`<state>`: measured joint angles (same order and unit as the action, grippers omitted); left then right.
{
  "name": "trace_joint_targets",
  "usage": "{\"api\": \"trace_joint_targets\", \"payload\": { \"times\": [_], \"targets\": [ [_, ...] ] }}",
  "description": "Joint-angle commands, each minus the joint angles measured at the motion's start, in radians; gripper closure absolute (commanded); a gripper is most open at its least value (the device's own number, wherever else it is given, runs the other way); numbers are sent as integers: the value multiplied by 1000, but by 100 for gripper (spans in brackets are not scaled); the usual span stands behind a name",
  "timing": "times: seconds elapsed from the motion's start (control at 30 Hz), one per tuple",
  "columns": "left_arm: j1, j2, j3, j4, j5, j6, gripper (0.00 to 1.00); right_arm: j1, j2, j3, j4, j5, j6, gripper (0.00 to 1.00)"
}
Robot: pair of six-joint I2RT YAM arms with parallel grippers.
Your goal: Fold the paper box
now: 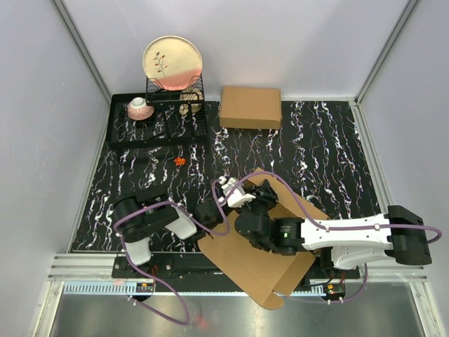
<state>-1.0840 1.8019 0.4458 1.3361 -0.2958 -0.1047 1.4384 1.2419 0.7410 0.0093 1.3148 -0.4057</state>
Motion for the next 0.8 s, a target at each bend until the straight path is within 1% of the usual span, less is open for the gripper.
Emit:
{"api": "trace_joint_targets", "payload": {
  "times": [0.0,0.2,0.33,0.47,0.5,0.57,0.67,0.77],
  "targets": [
    [13,-39,-1,330,-40,31,100,25,-79,96,136,-20,-91,50],
    [13,-56,-21,301,-72,60,100,27,-107,110,227,-35,-165,47],
    [13,-59,-35,295,-115,76,100,27,-113,98,248,-43,-166,45],
    [13,-75,-36,236,-150,79,100,27,-116,84,245,-71,-148,43],
    [13,-76,-36,232,-163,79,100,27,-116,87,233,-80,-125,41],
    [13,-78,-41,232,-177,77,100,25,-121,84,213,-103,-108,35],
    [12,-79,-41,219,-201,79,100,27,-133,86,204,-120,-90,31],
    [12,-79,-38,207,-221,82,100,27,-169,83,213,-131,-82,29]
  ]
}}
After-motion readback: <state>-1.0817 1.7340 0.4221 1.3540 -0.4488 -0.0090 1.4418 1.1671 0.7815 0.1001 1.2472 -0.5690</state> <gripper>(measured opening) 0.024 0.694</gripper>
